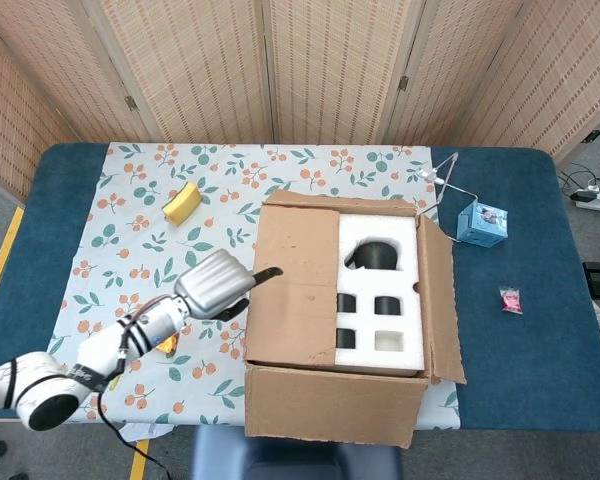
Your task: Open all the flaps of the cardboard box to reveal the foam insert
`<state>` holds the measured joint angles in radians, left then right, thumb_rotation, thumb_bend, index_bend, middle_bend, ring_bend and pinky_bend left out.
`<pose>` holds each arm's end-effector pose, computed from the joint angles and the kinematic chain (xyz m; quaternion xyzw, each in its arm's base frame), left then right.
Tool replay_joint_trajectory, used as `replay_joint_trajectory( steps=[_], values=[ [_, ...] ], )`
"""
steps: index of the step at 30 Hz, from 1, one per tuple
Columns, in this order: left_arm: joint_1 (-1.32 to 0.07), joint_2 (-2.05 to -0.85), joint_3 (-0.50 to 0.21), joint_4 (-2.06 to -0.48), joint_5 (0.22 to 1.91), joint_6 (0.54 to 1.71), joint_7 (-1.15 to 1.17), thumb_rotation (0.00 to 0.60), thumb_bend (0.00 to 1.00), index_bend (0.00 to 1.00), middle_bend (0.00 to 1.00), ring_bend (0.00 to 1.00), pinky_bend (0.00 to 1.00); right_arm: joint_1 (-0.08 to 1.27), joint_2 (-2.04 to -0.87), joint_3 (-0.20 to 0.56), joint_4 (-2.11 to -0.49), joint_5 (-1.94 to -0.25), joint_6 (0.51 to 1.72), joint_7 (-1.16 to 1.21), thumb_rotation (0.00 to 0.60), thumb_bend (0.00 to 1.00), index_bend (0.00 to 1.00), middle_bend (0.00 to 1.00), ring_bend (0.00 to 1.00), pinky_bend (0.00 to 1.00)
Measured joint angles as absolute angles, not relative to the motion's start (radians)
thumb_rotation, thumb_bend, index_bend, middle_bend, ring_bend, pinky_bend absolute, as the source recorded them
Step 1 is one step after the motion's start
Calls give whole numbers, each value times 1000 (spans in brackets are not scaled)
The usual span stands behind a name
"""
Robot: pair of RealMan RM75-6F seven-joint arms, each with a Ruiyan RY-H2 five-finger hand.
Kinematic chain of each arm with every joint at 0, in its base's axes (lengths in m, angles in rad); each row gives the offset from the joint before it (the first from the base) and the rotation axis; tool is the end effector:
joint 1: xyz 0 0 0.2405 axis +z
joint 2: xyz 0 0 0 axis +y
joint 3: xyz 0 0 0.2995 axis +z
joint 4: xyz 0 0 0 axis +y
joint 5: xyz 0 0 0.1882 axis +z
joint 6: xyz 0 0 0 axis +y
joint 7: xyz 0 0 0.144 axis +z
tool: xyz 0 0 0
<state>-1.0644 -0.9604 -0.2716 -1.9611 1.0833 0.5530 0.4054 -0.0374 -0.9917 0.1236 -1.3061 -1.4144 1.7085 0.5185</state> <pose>-0.0338 0.3600 0.1404 -0.8873 -0.1920 -0.3068 0.2859 -0.3868 -0.1448 0.3246 0.4861 -0.3325 0.4769 0.6525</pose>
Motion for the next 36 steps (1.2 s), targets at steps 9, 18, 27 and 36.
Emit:
replay_joint_trajectory(
  steps=[9,18,27,36],
  values=[
    [-1358,-1116,-184,-1885,775,545,581,600,719,236,882,863,829,-38,-1003,138,-1252,-1415,1680,621,199,458,111,0,78,0],
    [-1518,-1231,-119,-1759,625,576,618,600,718,272,882,870,829,-22,-1022,137,-1179,-1427,1612,703,198,458,111,0,79,0],
    [-1577,-1280,-74,-1678,593,563,582,600,718,322,882,874,829,-14,-1041,138,-1114,-1435,1582,761,200,458,111,0,79,0],
    [-1613,-1286,-58,-1676,583,596,567,600,719,325,882,877,829,-2,-1046,131,-1094,-1447,1547,776,199,458,110,0,79,0]
  ],
)
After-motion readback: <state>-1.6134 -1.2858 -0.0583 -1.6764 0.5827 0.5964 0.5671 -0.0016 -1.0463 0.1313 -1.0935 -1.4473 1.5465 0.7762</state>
